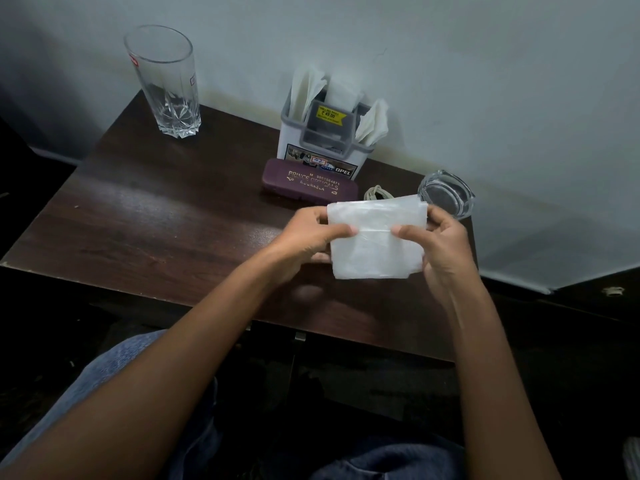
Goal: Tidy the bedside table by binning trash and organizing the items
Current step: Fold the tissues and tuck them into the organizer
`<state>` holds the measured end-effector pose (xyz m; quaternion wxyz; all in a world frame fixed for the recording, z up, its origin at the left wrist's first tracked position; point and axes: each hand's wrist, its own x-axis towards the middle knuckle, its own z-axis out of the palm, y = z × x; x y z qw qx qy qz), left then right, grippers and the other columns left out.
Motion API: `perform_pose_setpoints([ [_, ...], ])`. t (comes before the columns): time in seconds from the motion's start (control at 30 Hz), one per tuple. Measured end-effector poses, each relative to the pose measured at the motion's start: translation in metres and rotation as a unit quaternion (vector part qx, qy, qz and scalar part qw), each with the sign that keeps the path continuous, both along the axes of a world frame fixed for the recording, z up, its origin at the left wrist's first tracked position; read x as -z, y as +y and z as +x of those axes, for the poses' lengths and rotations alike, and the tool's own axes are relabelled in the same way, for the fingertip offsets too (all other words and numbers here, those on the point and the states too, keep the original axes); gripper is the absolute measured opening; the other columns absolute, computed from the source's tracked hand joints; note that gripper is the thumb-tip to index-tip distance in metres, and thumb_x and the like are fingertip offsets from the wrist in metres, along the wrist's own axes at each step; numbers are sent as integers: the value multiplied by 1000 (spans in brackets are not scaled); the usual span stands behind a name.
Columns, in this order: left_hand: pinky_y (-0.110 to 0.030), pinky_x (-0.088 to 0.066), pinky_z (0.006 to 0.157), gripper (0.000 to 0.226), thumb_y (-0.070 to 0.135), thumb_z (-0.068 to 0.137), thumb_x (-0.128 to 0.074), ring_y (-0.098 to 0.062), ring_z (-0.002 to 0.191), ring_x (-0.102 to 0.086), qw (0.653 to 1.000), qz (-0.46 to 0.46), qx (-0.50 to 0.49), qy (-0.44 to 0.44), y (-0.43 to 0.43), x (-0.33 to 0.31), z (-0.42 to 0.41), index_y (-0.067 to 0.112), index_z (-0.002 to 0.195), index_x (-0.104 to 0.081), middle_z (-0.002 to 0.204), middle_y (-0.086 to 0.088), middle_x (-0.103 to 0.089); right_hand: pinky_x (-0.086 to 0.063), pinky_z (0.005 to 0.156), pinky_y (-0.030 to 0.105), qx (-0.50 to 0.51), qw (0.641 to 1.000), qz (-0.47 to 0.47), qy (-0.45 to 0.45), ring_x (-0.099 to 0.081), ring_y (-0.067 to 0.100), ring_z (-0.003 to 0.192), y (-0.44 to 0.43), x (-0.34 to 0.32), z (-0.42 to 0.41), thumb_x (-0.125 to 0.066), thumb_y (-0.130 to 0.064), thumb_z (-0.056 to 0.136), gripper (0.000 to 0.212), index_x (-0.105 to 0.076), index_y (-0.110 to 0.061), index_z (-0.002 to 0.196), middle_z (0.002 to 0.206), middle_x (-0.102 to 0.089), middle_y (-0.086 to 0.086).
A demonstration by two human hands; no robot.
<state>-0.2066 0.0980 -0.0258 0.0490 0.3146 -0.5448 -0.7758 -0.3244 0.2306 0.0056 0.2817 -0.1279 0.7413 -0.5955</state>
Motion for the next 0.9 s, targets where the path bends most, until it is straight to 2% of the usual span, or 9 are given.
perform_pose_setpoints([
  [0.13,-17,-56,59,18,5,88,-60,-7,79,-64,997,-24,-70,17,1,0,-2,13,104,-61,94,3,-66,-53,78,41,16,999,-14,-25,-65,23,84,-2,7,1,-64,13,70,32,-64,-10,92,91,-68,7],
  [0.27,-21,-52,71,14,9,89,-59,-10,85,-62,990,-106,-88,20,1,2,-3,14,101,-63,95,3,-65,-50,73,38,28,999,-1,-25,-60,23,84,-8,15,6,-59,14,70,31,-64,-13,83,84,-66,5],
  [0.37,-27,-50,75,18,12,89,-59,-13,90,-61,984,-160,-77,29,-1,2,-3,13,106,-65,99,0,-66,-45,70,36,39,999,6,1,-56,22,81,-9,19,8,-59,14,69,31,-63,-15,76,79,-62,4],
  [0.5,-38,-51,92,26,12,86,-64,-18,101,-63,978,-205,-38,12,-3,7,-3,14,111,-64,106,-3,-69,-40,59,26,28,999,19,38,-50,17,71,-10,20,14,-57,14,70,26,-57,-13,69,72,-55,5],
  [0.6,-41,-51,93,35,6,81,-64,-19,102,-64,971,-241,3,-6,-1,10,-3,17,113,-62,106,-3,-70,-39,50,17,25,998,34,49,-49,12,64,-11,22,18,-55,13,71,27,-55,-14,67,69,-54,2],
  [0.7,-34,-52,89,43,-1,78,-58,-16,100,-63,959,-283,18,-24,-1,10,-3,18,117,-61,105,0,-68,-41,52,23,31,998,35,45,-51,14,65,-12,22,18,-56,11,72,23,-55,-12,71,72,-56,4],
  [0.8,-31,-51,88,46,-5,77,-57,-15,100,-64,961,-275,0,-23,-2,9,-3,17,117,-62,103,1,-69,-40,55,27,40,997,31,50,-50,16,67,-11,21,15,-57,11,72,22,-56,-11,71,73,-55,7],
  [0.9,-33,-55,81,36,-5,80,-59,-19,98,-65,979,-202,-15,-15,-4,8,-2,12,111,-63,105,-6,-69,-47,59,28,44,998,14,37,-57,18,70,-8,18,12,-58,12,73,26,-61,-14,76,77,-61,5],
])
